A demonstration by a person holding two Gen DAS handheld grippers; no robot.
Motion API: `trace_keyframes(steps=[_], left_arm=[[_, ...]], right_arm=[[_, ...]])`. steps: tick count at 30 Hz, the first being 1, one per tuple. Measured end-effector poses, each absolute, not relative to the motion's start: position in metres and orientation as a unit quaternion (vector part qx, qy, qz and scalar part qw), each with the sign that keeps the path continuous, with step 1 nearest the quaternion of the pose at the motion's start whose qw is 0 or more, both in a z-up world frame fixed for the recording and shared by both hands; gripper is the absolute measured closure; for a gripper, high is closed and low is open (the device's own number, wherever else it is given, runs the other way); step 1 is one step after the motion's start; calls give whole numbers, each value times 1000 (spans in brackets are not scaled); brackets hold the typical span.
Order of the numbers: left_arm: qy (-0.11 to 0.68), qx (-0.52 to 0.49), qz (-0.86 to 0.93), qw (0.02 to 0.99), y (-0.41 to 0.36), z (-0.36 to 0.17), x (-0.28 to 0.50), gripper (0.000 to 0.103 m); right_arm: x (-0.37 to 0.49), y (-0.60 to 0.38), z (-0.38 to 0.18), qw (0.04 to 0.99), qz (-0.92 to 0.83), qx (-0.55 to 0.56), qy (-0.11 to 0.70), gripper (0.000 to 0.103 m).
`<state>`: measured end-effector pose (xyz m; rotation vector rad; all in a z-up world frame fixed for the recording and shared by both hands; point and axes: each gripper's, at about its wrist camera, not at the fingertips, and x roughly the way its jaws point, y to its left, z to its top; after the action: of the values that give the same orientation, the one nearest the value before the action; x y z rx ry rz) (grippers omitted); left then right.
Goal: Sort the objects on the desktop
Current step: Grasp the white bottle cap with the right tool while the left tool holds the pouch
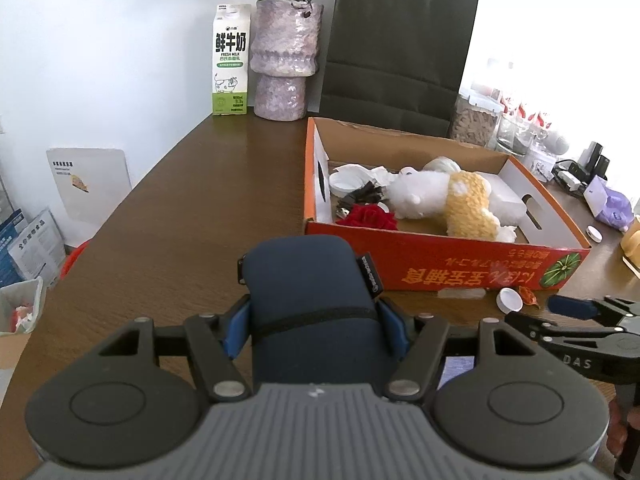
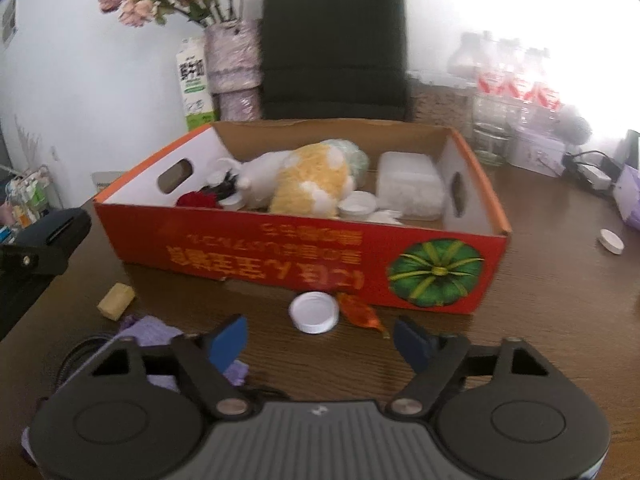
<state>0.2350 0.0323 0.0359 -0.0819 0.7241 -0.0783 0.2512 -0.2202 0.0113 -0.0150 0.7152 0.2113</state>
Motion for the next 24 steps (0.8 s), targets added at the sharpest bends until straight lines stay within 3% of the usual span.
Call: trace_keyframes(steps=[4, 7, 17, 24], left_arm=[[351, -43, -46, 934, 41, 33, 235, 36], [349, -46, -51, 935, 47, 30, 236, 36], [349, -55, -58, 934, 60, 24, 237, 36], [348, -55, -58, 934, 63, 22, 236, 36]], right_arm=[[257, -212, 7, 928, 101, -1, 358, 45], [260, -208, 5, 928, 96, 6, 360, 59], [270, -195, 2, 929, 71, -10, 363, 63], [272, -191, -1, 929, 68, -20, 362, 76]])
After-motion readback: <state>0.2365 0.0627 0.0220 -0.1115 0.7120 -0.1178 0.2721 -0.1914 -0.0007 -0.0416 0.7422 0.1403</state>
